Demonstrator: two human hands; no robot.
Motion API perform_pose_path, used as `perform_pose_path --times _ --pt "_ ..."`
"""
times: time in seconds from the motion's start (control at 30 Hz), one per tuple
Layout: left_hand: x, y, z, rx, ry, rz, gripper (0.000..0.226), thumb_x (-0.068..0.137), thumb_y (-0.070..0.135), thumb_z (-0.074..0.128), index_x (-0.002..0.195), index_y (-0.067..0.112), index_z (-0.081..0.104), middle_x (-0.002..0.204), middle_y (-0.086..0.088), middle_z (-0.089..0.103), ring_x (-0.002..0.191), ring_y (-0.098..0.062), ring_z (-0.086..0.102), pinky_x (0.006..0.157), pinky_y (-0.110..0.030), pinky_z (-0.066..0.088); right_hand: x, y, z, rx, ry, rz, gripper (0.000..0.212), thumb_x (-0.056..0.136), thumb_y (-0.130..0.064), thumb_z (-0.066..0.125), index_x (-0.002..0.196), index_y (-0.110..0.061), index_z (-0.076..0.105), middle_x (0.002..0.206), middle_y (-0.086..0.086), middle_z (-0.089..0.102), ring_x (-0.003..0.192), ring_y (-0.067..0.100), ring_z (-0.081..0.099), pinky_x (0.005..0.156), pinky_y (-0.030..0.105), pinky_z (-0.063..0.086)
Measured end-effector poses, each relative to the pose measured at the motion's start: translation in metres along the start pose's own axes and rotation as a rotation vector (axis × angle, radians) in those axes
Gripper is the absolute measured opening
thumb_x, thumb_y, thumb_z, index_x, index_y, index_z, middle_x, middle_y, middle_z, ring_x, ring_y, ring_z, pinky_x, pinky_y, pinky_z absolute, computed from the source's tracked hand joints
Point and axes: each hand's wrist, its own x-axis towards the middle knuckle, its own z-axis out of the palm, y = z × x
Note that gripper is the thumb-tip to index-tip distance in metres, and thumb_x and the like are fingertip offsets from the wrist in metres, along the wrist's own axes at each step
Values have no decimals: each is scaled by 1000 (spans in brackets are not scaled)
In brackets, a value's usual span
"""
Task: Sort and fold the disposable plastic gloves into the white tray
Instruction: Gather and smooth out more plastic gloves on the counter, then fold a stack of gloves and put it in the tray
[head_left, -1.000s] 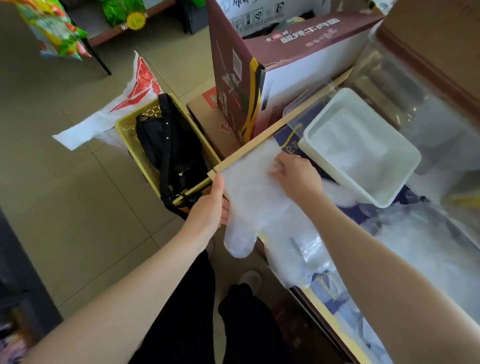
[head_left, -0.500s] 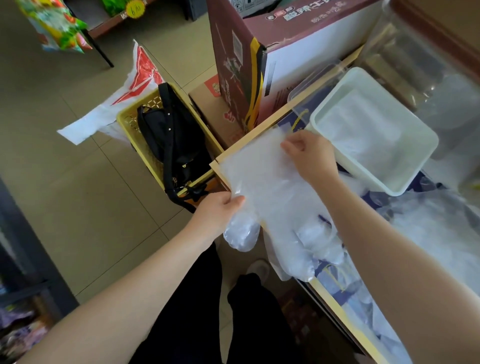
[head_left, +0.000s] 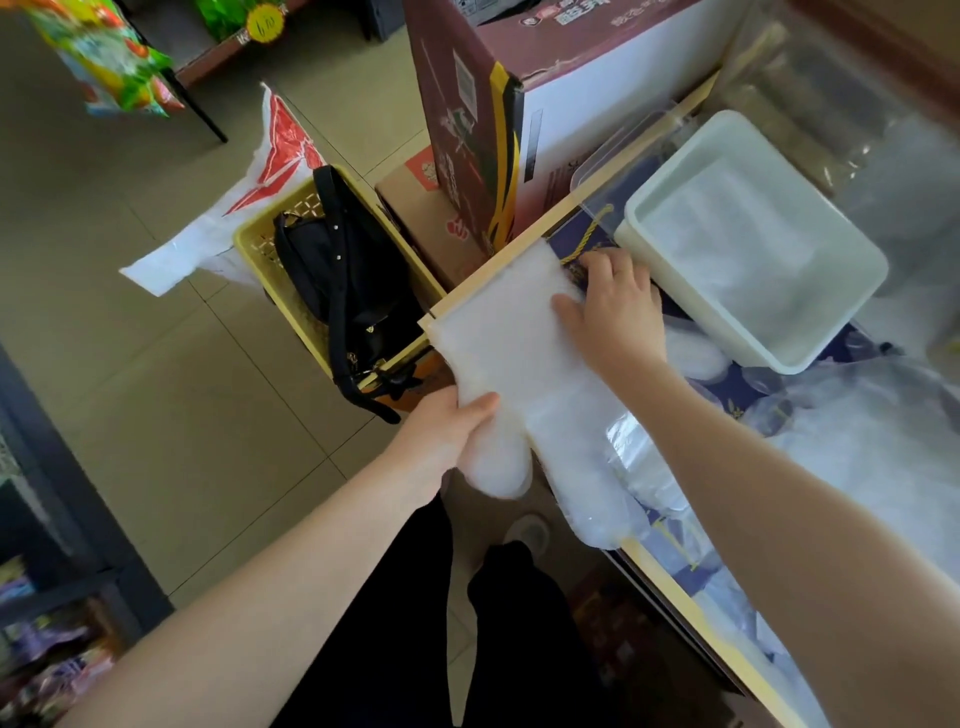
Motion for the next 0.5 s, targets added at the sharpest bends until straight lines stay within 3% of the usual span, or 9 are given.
perform_pose_path --times 0.07,0.17,0.2,0.27,0.33,0.37,0.43,0.5 --pt "-3 6 -9 270 27 161 17 93 23 54 109 19 61 106 2 68 96 -13 63 84 -31 51 -6 7 -5 82 -25 -15 62 89 -41 56 138 -11 35 143 9 37 130 29 33 106 39 26" --pt "-15 28 -30 770 24 502 11 92 28 55 88 19 51 69 9 57 63 -5 54 56 -17 36 -5 10 -13 374 -134 6 78 82 -40 68 142 -9 31 141 8 41 130 25 36 109 34 26" --pt "-17 36 -36 895 0 593 19 92 30 55 81 17 46 58 8 47 51 -6 45 50 -20 30 -4 10 -15 463 -182 33 78 80 -38 70 142 -9 32 137 6 45 125 22 41 107 33 31" --pt "-20 58 -46 1048 -75 715 28 91 37 52 76 15 44 50 5 38 45 -11 40 47 -24 27 -4 7 -23 628 -262 61 59 79 -40 70 127 -15 47 111 -3 55 101 14 53 89 27 43" --pt "-21 78 -53 1021 -152 769 16 90 36 51 87 20 53 59 8 52 54 -10 52 52 -25 37 -9 3 -36 834 -348 32 42 78 -48 68 104 -16 57 90 -7 59 85 9 57 74 24 45" --pt "-21 88 -56 951 -194 765 9 90 31 52 97 26 54 68 14 58 62 -4 58 57 -22 41 -12 3 -41 1003 -417 14 36 81 -41 67 104 -15 60 90 -8 64 87 9 61 74 24 47" --pt "-21 106 -60 785 -276 737 24 90 24 54 109 38 47 85 28 61 77 13 60 64 -9 43 -16 3 -47 1283 -570 1 21 81 -20 67 102 -15 67 92 -5 70 90 11 66 75 24 51" --pt "-14 120 -64 632 -344 683 28 89 23 54 112 39 49 96 32 64 92 12 60 73 -4 42 -19 2 -51 1340 -595 51 10 73 -10 71 78 -17 76 78 -3 72 75 9 68 67 22 54"
